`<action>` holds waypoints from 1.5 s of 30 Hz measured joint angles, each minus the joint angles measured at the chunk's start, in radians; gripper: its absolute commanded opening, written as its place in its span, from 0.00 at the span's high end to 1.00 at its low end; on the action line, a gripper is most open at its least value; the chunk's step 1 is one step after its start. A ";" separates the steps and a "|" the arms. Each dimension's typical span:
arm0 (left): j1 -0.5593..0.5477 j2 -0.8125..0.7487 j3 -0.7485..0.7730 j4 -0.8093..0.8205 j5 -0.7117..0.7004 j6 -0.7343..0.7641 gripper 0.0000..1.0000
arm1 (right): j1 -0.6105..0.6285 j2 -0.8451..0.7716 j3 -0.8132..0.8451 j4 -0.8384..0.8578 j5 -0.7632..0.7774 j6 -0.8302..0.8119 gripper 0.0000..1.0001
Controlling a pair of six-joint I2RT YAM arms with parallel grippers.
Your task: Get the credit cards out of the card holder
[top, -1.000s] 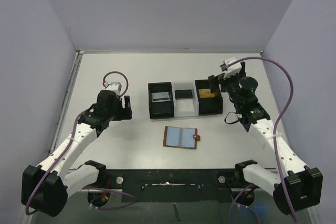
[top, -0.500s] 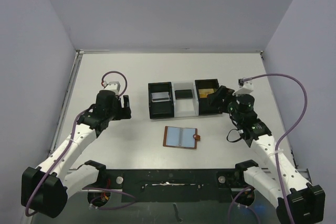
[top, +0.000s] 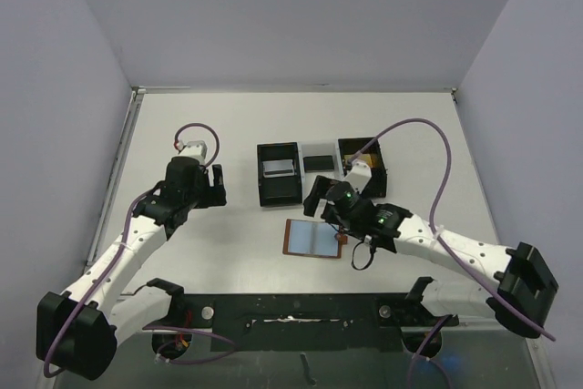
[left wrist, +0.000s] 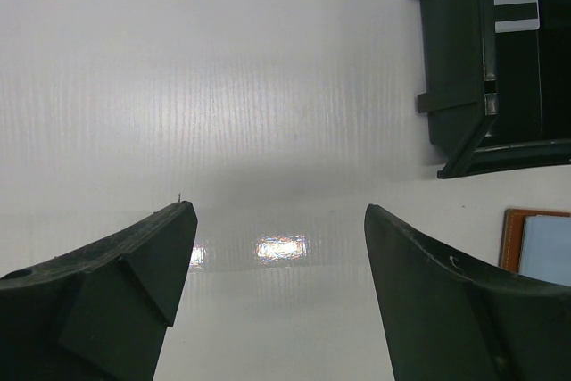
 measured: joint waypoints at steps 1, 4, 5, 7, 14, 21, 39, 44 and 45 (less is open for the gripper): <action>0.000 0.000 0.000 0.000 -0.001 0.000 0.23 | 0.018 0.034 0.021 -0.008 0.017 0.018 0.08; 0.002 -0.002 0.000 0.000 -0.004 0.000 0.23 | 0.072 0.121 0.051 -0.029 0.060 0.067 0.18; 0.002 -0.003 0.000 0.000 -0.005 0.000 0.23 | 0.093 0.150 0.058 -0.042 0.070 0.084 0.19; 0.005 -0.008 0.000 0.000 -0.006 0.000 0.23 | 0.124 0.201 0.074 -0.068 0.080 0.112 0.23; 0.005 -0.011 0.000 0.000 -0.006 0.000 0.23 | 0.149 0.335 0.158 -0.121 0.079 0.149 0.34; 0.005 -0.011 0.000 0.000 -0.007 0.000 0.23 | 0.149 0.399 0.192 -0.119 0.048 0.129 0.37; 0.005 -0.011 0.000 0.000 -0.010 0.000 0.23 | 0.143 0.532 0.268 -0.180 0.012 0.150 0.40; 0.005 -0.011 0.000 0.000 -0.009 0.000 0.23 | 0.124 0.572 0.269 -0.168 -0.032 0.143 0.37; 0.005 -0.011 0.000 0.000 -0.009 0.000 0.23 | 0.121 0.573 0.271 -0.167 -0.038 0.142 0.37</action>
